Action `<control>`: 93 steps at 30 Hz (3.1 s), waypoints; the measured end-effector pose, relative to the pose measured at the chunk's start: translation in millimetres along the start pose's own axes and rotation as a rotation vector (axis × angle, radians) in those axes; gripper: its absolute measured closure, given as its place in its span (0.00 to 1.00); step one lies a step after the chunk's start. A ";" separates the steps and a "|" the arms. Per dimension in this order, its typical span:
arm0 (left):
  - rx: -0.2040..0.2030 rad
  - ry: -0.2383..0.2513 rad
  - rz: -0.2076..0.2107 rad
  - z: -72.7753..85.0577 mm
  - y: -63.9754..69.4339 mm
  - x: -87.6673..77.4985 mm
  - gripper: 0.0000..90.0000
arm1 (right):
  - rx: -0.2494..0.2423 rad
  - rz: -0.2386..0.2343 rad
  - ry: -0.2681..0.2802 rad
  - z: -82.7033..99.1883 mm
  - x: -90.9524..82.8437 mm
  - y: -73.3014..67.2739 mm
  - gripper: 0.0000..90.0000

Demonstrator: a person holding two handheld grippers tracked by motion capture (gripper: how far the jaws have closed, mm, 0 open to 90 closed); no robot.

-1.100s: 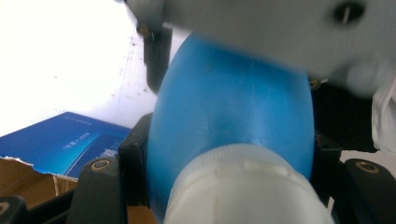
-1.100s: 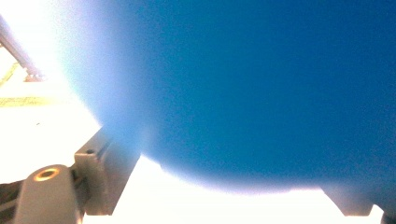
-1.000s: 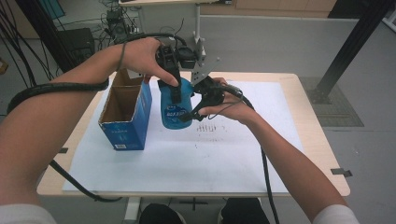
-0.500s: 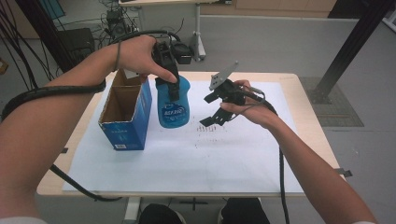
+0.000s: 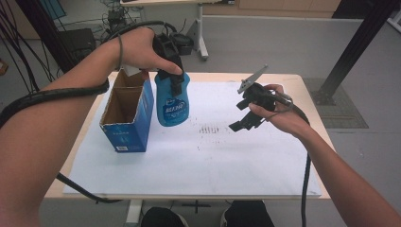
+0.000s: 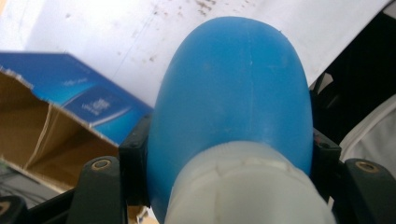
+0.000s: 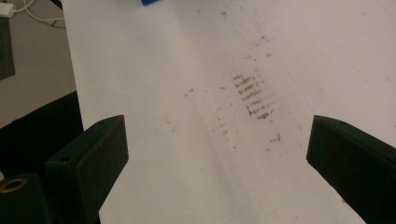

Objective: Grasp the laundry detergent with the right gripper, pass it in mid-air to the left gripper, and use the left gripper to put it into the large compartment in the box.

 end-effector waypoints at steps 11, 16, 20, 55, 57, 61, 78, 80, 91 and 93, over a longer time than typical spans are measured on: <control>-0.313 0.023 -0.024 4.9 -30.5 -30.0 0.41 | 0.062 0.052 -0.098 24.4 -23.9 3.9 0.07; -0.508 0.043 -0.046 11.4 -49.2 -54.2 0.41 | 0.079 0.080 -0.125 30.5 -35.4 5.8 0.08; -0.627 0.044 -0.074 20.3 -64.9 -70.5 0.41 | 0.079 0.085 -0.132 32.3 -42.5 5.3 0.08; -1.114 0.088 -0.120 94.8 -128.6 -110.5 0.41 | 0.089 0.111 -0.166 45.9 -64.0 11.6 0.08; -1.110 0.087 -0.117 94.9 -128.5 -109.1 0.41 | 0.089 0.109 -0.165 45.1 -63.5 11.0 0.08; -1.108 0.085 -0.116 95.3 -129.1 -104.4 0.41 | 0.085 0.112 -0.166 44.7 -62.8 10.9 0.08; -1.104 0.071 -0.107 97.2 -132.5 -74.7 0.41 | 0.085 0.116 -0.185 47.4 -60.5 12.5 0.08; -1.101 0.068 -0.108 97.7 -132.7 -70.1 0.41 | 0.087 0.113 -0.185 47.4 -59.6 12.0 0.08; -1.077 0.046 -0.084 99.4 -132.3 -34.4 0.41 | 0.087 0.113 -0.209 47.9 -56.9 10.6 0.08; -1.066 0.033 -0.081 98.8 -131.6 -26.2 0.41 | 0.088 0.110 -0.214 48.0 -55.5 10.7 0.08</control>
Point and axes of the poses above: each handheld gripper's, and its own axes: x roughly forward along the jaws, z roughly out of its underside, y roughly to its right, the point moved 6 cm from there along x, roughly forward along the jaws, and after that the axes turned 7 degrees about -z, right-handed, at the moved point
